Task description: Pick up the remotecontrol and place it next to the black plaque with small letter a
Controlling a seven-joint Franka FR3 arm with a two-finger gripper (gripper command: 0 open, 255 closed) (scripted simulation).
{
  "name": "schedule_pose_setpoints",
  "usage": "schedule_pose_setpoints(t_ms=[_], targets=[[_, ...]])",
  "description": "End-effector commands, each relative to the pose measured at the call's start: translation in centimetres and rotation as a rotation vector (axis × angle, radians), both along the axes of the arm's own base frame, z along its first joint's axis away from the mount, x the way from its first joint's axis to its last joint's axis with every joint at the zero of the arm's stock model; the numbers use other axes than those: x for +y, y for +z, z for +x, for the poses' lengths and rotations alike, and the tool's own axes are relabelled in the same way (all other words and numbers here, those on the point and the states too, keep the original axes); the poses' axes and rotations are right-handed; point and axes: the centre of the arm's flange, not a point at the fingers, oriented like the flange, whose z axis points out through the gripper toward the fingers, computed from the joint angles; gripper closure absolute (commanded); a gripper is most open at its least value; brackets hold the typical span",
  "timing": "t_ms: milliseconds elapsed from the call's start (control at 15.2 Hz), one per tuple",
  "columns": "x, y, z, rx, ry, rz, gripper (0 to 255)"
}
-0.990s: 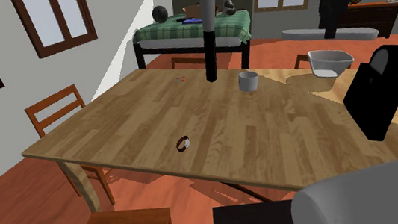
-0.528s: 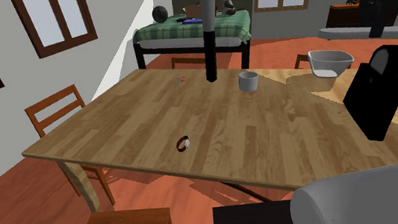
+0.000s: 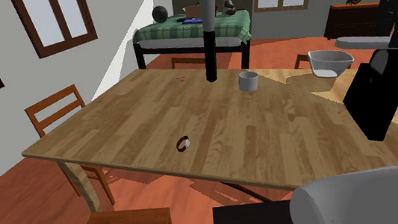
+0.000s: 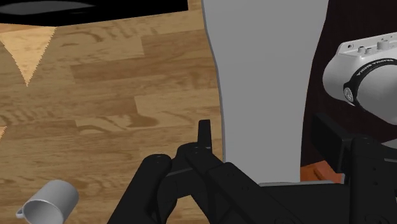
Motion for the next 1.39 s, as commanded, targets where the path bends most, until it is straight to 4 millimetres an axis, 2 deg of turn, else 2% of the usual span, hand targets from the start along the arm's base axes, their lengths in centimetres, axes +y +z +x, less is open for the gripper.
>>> schedule_pose_setpoints(t_ms=[0, 1320], targets=[[0.0, -1.0, 0.0, 0.000, 0.000, 0.000, 255], [0.0, -11.6, 0.0, 0.000, 0.000, 0.000, 255]])
